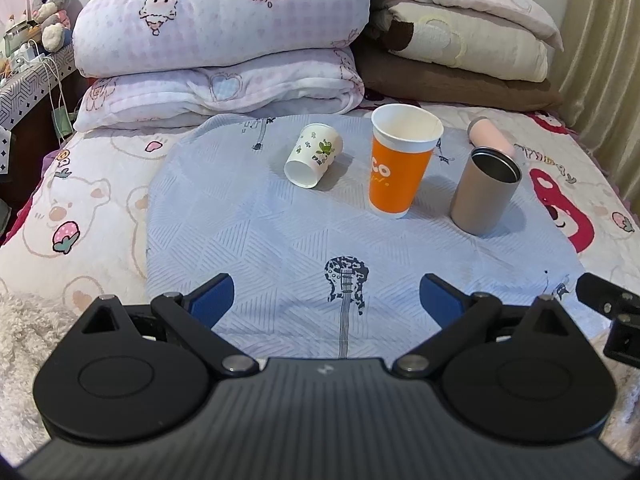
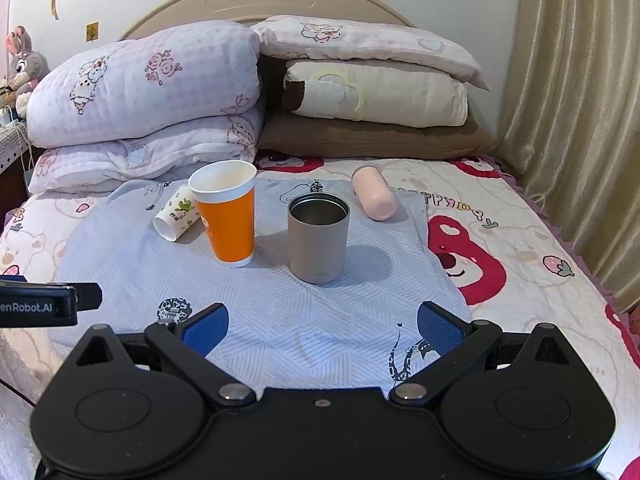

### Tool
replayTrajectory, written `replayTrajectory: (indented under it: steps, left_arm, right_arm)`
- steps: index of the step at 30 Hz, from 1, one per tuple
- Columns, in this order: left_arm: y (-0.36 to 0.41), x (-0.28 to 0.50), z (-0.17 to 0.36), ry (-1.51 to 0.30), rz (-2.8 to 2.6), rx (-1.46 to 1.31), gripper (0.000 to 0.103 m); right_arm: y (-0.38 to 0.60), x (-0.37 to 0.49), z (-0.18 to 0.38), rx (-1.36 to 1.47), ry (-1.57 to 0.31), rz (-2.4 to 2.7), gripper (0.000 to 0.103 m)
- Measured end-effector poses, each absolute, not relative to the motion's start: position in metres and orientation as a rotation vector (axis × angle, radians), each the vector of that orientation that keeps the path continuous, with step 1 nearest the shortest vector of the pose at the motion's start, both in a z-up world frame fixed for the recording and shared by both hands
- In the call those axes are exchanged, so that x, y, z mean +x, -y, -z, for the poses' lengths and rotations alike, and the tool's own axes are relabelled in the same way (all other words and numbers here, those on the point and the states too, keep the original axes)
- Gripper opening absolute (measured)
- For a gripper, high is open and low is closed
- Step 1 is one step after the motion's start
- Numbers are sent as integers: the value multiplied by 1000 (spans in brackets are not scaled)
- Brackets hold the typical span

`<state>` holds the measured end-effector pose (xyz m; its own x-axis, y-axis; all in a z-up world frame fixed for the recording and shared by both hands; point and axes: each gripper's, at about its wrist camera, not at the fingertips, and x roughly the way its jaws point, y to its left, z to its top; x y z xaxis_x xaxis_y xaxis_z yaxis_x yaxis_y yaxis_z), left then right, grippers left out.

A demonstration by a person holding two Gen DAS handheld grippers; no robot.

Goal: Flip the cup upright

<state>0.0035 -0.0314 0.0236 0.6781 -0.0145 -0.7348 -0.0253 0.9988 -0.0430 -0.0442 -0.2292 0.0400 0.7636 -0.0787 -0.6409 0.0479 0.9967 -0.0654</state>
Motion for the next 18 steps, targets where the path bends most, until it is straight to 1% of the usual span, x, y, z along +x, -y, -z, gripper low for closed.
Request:
replayTrajectory:
  steps: [18]
  left_arm:
    - [31,5,-23,-833,-12,-37,101]
  right_arm:
    - [234,-42,-39,-30,-704,76,102]
